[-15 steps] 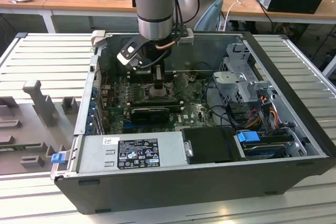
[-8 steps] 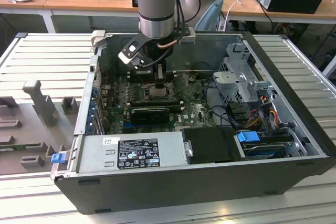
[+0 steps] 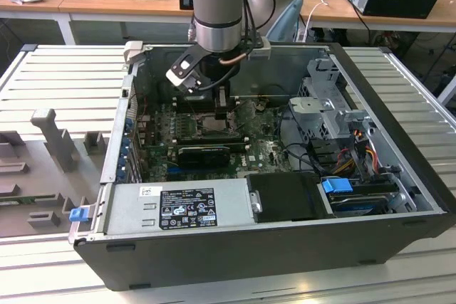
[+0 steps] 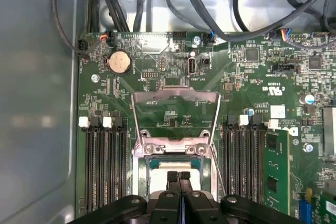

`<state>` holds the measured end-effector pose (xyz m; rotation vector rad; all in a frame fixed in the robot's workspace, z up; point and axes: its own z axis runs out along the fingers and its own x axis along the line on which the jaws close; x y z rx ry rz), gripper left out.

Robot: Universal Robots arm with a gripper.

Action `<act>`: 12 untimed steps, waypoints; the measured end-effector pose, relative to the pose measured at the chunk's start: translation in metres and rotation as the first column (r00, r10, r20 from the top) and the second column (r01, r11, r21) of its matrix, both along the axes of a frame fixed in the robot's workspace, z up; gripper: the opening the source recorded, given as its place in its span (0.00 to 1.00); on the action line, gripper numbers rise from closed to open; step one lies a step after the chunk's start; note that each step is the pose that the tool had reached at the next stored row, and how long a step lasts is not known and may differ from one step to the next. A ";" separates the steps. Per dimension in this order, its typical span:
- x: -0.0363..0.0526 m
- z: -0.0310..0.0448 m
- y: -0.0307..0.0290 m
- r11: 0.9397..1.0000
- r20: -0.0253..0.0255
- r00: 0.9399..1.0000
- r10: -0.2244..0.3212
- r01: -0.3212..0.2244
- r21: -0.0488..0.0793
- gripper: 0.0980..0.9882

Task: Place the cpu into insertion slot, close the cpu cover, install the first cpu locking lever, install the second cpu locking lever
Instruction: 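Close the cpu cover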

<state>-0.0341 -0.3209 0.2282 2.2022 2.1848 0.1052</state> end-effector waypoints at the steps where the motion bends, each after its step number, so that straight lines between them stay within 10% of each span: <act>1: 0.0042 0.0000 0.0000 1.000 -0.001 1.000 0.000 0.000 0.000 0.01; 12: 0.0169 0.0204 0.0000 1.000 -0.006 1.000 0.000 0.000 0.000 0.01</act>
